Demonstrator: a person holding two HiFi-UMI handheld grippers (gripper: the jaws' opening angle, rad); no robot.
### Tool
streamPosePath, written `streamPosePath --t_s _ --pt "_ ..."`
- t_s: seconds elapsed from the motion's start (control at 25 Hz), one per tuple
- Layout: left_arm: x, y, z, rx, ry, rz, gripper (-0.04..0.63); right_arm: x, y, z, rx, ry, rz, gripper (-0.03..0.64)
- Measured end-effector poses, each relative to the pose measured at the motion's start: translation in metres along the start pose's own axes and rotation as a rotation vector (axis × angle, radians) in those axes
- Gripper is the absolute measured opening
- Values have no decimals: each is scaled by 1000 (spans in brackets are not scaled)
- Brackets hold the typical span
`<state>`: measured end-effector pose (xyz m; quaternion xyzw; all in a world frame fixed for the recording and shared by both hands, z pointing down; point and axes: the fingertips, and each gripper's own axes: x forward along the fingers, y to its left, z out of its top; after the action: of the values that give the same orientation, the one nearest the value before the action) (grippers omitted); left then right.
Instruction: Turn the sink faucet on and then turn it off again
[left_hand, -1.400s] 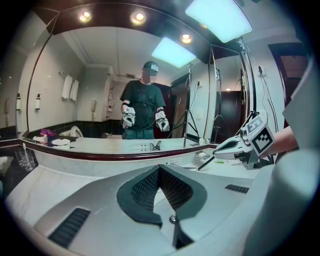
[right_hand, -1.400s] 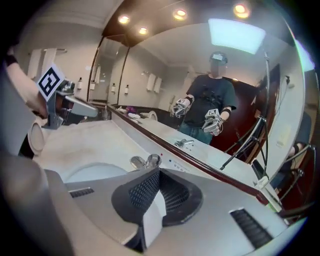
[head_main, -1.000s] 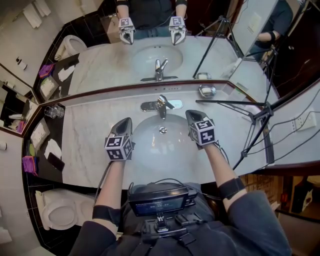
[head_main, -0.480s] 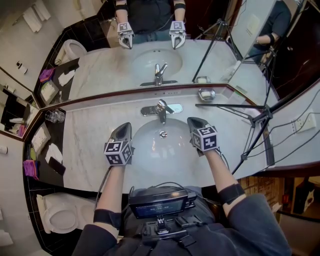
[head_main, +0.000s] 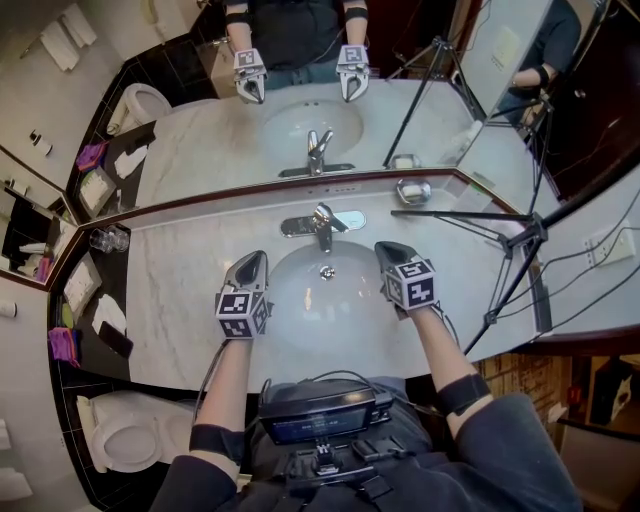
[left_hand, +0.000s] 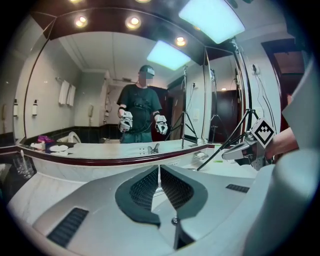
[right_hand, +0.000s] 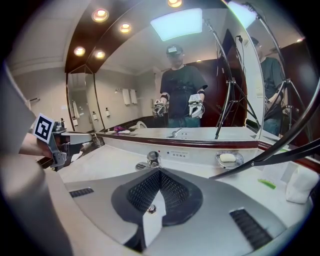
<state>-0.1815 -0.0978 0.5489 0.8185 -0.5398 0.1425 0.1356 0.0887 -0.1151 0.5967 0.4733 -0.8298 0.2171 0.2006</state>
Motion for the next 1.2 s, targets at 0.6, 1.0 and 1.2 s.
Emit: streamPosePath --t_s 0.6,1.0,1.2 --pt "92 -78 -18 505 156 -220 283 5 -13 -16 49 13 1 17" --pt "149 -108 -43 913 202 -286 302 6 -26 -30 64 45 -28 18" --pt "169 -119 -53 978 228 -309 302 7 -32 -34 71 56 -35 18"
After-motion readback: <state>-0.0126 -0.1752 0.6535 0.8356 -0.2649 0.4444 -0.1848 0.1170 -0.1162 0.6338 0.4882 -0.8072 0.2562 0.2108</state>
